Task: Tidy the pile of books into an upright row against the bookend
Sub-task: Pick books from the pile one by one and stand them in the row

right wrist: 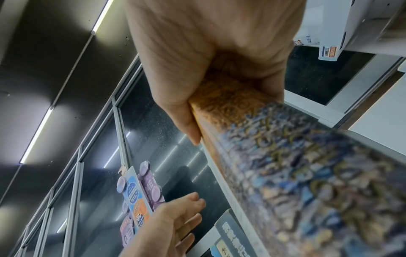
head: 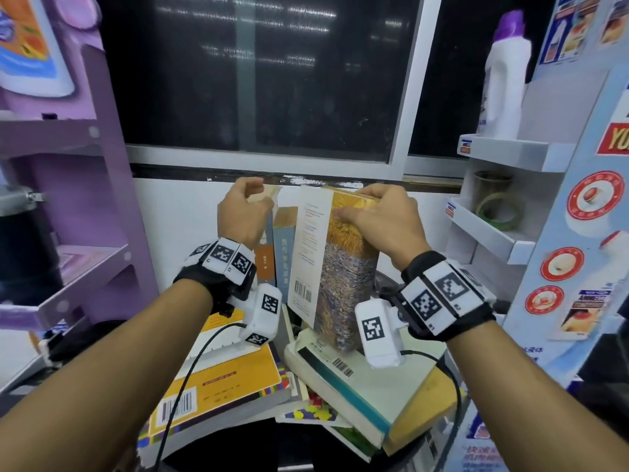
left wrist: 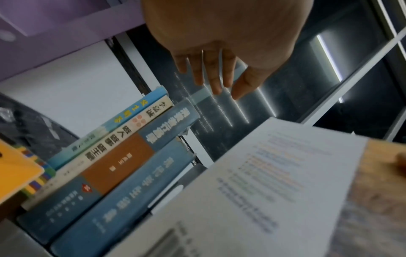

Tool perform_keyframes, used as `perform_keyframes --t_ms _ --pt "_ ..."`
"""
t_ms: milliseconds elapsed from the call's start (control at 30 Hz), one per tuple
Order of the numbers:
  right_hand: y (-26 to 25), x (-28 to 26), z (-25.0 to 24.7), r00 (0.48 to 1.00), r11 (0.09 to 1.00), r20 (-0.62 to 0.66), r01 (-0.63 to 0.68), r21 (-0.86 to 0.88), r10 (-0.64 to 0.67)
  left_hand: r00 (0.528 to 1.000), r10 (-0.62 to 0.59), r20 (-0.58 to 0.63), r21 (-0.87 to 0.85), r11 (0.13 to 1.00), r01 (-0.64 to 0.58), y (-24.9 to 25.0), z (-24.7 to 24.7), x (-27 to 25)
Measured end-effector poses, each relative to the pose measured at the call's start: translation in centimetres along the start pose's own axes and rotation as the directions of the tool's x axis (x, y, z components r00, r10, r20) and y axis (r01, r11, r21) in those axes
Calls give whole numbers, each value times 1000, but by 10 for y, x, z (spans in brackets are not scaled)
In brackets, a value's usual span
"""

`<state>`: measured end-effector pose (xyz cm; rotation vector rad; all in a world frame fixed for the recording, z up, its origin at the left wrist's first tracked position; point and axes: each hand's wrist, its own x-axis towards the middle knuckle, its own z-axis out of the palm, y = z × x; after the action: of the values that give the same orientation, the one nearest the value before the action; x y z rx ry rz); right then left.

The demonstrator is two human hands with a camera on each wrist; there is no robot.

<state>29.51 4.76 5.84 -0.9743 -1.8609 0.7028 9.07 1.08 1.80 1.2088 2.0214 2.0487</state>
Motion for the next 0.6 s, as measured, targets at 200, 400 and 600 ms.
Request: perform_keyframes --t_ms 200,400,600 --pt "-8 18 -3 992 998 -121 34 48 -28 995 89 54 280 955 -101 -17 8 22" --pt "-12 38 -4 968 993 -239 94 67 -76 995 37 91 512 855 -79 -38 28 39" --pt "-12 57 0 960 994 -268 96 53 -79 984 156 86 623 762 -176 -56 46 42"
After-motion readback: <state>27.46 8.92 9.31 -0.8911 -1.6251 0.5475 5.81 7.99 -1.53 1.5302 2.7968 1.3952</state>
